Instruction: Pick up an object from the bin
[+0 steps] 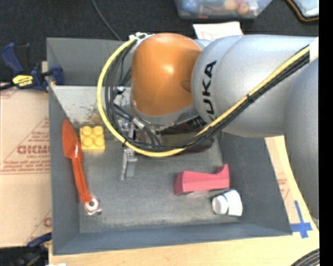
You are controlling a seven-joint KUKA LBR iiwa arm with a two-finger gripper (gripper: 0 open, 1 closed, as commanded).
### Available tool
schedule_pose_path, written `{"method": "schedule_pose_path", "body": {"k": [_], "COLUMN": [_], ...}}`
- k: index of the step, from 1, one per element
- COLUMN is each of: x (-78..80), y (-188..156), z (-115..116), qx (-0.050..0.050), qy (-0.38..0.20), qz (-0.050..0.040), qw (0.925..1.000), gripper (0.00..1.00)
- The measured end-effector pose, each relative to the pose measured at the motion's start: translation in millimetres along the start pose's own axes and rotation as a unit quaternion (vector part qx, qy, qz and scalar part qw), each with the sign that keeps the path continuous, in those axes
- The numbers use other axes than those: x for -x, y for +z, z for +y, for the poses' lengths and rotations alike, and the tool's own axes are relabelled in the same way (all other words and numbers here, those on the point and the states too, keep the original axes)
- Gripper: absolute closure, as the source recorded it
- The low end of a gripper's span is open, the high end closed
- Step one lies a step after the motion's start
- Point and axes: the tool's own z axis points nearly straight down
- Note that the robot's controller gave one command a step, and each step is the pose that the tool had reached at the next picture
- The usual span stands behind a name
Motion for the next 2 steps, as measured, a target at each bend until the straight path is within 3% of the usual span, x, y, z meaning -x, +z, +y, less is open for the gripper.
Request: {"method": "schedule_pose_path", "body": {"k": [1,2], "x": [1.8,74.4], "y": [-4,159], "z": [-1,-130], "qx": [0.001,0.0], "qy": [0.003,-0.017], "qz": [-0.0038,-0.0066], "qw": [1.0,0.9998], "gripper": [0.0,0.0]}}
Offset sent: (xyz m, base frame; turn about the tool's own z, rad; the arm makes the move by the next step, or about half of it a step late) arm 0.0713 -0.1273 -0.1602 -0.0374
